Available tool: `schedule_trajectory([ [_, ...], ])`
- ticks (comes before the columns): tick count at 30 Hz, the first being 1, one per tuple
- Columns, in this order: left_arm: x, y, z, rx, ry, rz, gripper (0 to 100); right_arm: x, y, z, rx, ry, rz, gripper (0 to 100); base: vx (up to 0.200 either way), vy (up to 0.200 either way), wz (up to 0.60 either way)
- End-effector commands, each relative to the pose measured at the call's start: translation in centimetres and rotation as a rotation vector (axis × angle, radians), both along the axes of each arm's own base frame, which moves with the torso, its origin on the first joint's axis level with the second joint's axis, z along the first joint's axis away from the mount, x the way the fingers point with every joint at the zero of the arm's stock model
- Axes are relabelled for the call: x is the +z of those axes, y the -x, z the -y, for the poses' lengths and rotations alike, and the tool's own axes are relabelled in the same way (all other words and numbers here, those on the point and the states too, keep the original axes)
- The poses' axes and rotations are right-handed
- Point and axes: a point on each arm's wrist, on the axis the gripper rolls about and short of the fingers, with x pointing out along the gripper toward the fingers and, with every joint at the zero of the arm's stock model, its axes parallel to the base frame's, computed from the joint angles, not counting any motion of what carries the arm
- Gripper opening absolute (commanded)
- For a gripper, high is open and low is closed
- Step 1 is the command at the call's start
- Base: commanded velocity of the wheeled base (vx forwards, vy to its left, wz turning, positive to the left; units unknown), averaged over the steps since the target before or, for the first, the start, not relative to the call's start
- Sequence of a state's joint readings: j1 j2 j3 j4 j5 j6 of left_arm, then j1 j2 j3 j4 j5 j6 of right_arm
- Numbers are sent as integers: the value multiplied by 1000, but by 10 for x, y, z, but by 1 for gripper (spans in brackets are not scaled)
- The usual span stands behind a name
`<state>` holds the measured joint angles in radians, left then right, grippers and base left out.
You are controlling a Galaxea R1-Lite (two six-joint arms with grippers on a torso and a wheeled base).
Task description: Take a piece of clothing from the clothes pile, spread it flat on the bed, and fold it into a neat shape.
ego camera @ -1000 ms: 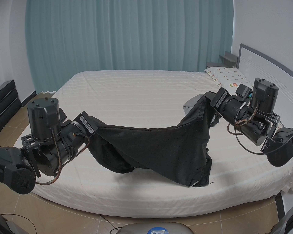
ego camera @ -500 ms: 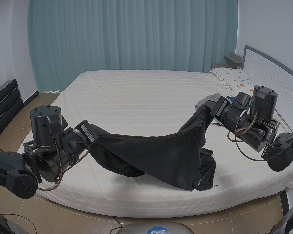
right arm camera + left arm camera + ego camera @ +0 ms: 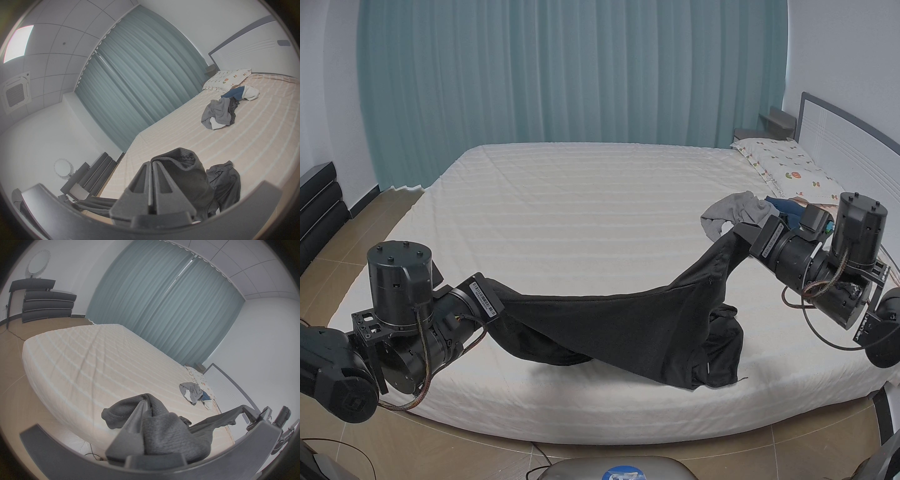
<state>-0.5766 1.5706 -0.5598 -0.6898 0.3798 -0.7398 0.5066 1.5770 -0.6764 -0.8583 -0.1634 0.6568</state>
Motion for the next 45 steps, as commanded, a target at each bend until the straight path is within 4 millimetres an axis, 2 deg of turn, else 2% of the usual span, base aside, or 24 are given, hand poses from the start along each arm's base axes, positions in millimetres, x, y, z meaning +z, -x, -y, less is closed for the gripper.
schedule_trajectory([
  [1,1,7,2,-24,3,3,0,21,27,11,14,-39,70,0,-200,0,0],
  [3,3,11,2,-31,8,10,0,29,36,14,23,-54,95,0,-200,0,0],
  [7,21,16,-1,-33,45,74,0,62,58,23,33,-110,215,0,0,0,0],
  [14,77,25,-11,-32,133,244,0,125,79,37,17,-223,413,0,0,0,0],
  [19,103,15,-16,-1,96,245,0,160,74,47,-35,-254,512,0,0,0,0],
  [22,112,4,-17,24,81,220,0,169,55,51,-77,-219,489,0,0,0,0],
  [23,113,-5,-16,39,75,199,0,172,45,52,-89,-202,467,0,0,0,0],
  [24,110,-13,-14,46,70,177,0,171,34,51,-98,-186,440,0,0,0,0],
  [25,110,-13,-14,46,70,177,0,171,34,51,-98,-186,440,0,0,0,0],
  [26,104,-27,-8,60,76,148,0,165,11,48,-125,-163,399,0,0,0,0],
  [27,100,-34,-7,67,74,131,0,162,-2,47,-144,-157,388,0,0,0,0],
  [28,95,-41,-5,73,63,109,0,160,-13,46,-160,-151,377,0,0,0,0],
  [29,93,-43,-4,75,59,104,0,160,-14,46,-162,-150,376,0,0,0,0],
  [30,87,-55,0,82,50,80,0,156,-31,44,-177,-143,359,0,0,0,0],
  [32,85,-67,4,98,77,78,0,148,-50,40,-197,-136,339,0,0,0,0],
  [33,85,-69,4,101,85,79,0,147,-54,40,-200,-134,333,0,0,0,0],
  [34,87,-77,7,115,127,77,0,135,-69,35,-212,-124,304,0,0,0,0],
  [37,83,-87,11,122,144,68,0,119,-86,30,-226,-109,278,0,0,0,0],
  [41,61,-102,19,122,115,20,0,107,-103,23,-225,-123,315,0,0,0,0],
  [43,57,-106,19,125,110,11,0,105,-105,21,-227,-124,320,0,100,0,0],
  [45,49,-119,20,139,106,-3,0,95,-114,17,-242,-124,326,0,200,0,0],
])
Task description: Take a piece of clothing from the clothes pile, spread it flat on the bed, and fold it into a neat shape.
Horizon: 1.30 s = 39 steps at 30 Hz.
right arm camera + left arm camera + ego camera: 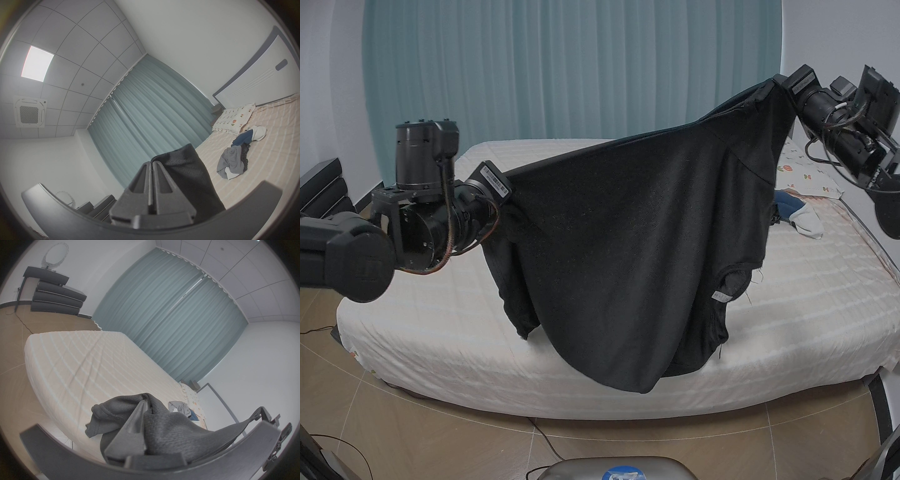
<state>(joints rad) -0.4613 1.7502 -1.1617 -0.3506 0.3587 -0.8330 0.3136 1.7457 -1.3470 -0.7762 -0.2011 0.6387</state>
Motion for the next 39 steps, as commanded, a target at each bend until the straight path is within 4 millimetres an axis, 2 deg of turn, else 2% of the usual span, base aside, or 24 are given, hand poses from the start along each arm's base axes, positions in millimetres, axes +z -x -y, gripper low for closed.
schedule_trajectory([
  [1,-31,-31,9,16,-28,-68,0,-37,-34,-13,-13,28,-69,0,200,0,0],
  [9,-39,-53,14,20,-33,-73,0,-63,-49,-22,-9,49,-106,0,200,0,0],
  [19,-61,-81,17,12,-38,-105,0,-95,-71,-37,-24,116,-116,0,200,0,0],
  [24,-85,-105,23,23,-43,-134,0,-133,-89,-50,-19,142,-139,0,200,0,0],
  [27,-94,-111,25,23,-47,-147,0,-145,-94,-52,-27,159,-159,0,200,0,0],
  [30,-119,-121,28,29,-61,-195,0,-174,-104,-57,-24,184,-218,0,200,0,0],
  [33,-137,-126,30,30,-69,-225,0,-202,-114,-59,-25,204,-273,0,0,0,0],
  [35,-142,-128,31,30,-72,-232,0,-209,-115,-60,-24,210,-287,0,0,0,0],
  [37,-158,-135,34,33,-78,-256,0,-232,-121,-62,-25,228,-333,0,0,0,0],
  [38,-158,-135,34,33,-78,-256,0,-232,-121,-62,-25,228,-333,0,0,0,0],
  [39,-173,-139,36,40,-80,-277,0,-247,-123,-64,-23,239,-362,0,0,0,0],
])
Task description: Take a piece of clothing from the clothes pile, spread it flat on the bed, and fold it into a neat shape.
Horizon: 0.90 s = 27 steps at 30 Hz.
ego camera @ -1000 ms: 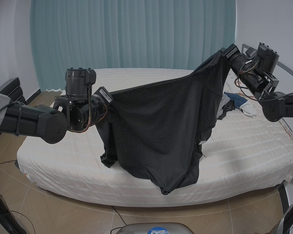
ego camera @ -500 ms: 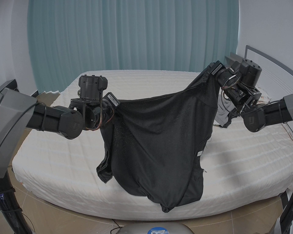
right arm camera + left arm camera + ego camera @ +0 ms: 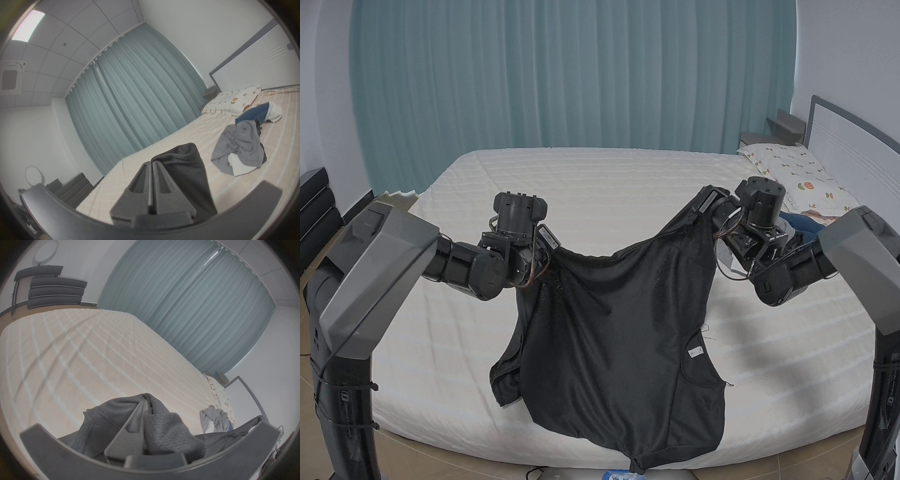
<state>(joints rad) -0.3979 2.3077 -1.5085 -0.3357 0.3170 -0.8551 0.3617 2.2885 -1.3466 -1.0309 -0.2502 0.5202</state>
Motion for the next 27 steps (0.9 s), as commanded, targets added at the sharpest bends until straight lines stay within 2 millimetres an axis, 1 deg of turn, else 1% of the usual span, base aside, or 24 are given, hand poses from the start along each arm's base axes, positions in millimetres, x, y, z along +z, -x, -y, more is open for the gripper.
schedule_trajectory([
  [1,-43,-12,5,9,-20,-69,0,-54,-12,-5,-1,40,-106,0,0,0,0],
  [2,-49,-15,5,15,-14,-75,0,-63,-14,-6,-1,46,-122,0,0,0,0],
  [3,-51,-16,6,16,-12,-76,0,-65,-14,-6,-1,47,-123,0,0,0,0],
  [6,-62,-26,9,39,28,-70,0,-84,-17,-7,-3,59,-155,0,0,0,0],
  [8,-71,-33,12,49,34,-71,0,-93,-20,-8,-4,57,-149,0,0,0,0],
  [9,-73,-35,12,50,36,-71,100,-96,-21,-8,-6,55,-145,0,0,0,0],
  [10,-76,-37,12,51,36,-71,100,-101,-22,-7,-6,55,-145,100,0,0,0],
  [13,-86,-42,12,55,33,-75,100,-112,-22,-8,-3,64,-165,100,0,0,0],
  [15,-88,-45,10,63,33,-73,100,-121,-23,-7,1,76,-187,100,0,0,0],
  [16,-90,-48,6,71,32,-73,100,-126,-23,-5,1,80,-202,100,0,0,0],
  [18,-88,-50,0,86,33,-68,100,-130,-24,-3,-5,84,-212,100,0,0,0],
  [19,-88,-53,-8,107,27,-68,100,-132,-25,4,-19,88,-229,100,0,0,0],
  [22,-89,-58,-28,153,11,-79,100,-127,-27,19,-48,85,-241,100,0,0,0],
  [24,-95,-57,-42,163,-43,-146,100,-119,-26,31,-67,77,-248,100,0,0,0],
  [26,-99,-55,-57,169,-101,-222,100,-117,-21,42,-66,87,-293,100,0,0,0],
  [27,-100,-54,-61,170,-115,-248,100,-114,-19,45,-63,86,-304,100,0,0,0],
])
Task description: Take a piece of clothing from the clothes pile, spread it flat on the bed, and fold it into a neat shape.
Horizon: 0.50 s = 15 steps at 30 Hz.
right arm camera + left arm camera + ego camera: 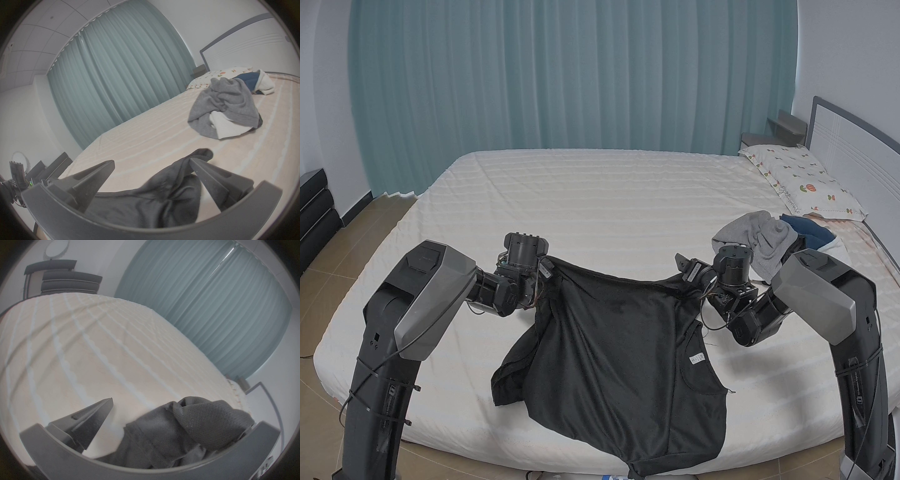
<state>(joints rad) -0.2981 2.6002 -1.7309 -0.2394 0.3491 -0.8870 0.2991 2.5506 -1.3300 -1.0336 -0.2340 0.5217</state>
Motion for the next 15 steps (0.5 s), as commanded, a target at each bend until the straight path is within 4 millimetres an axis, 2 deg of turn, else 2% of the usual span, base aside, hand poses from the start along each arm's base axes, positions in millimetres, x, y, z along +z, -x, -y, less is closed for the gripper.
schedule_trajectory([
  [1,-6,1,-30,25,-66,-111,100,15,7,25,-18,-2,-44,100,0,0,0],
  [5,3,6,-39,-1,-45,-172,100,26,14,38,8,-19,-58,100,0,0,0],
  [6,16,11,-40,-71,26,-207,100,28,18,45,23,-33,-83,100,0,0,0],
  [9,28,25,-43,-160,126,-277,100,21,31,55,16,-43,-162,100,0,0,0],
  [15,58,47,-49,-277,270,-311,100,22,68,80,98,-153,-278,100,0,0,0],
])
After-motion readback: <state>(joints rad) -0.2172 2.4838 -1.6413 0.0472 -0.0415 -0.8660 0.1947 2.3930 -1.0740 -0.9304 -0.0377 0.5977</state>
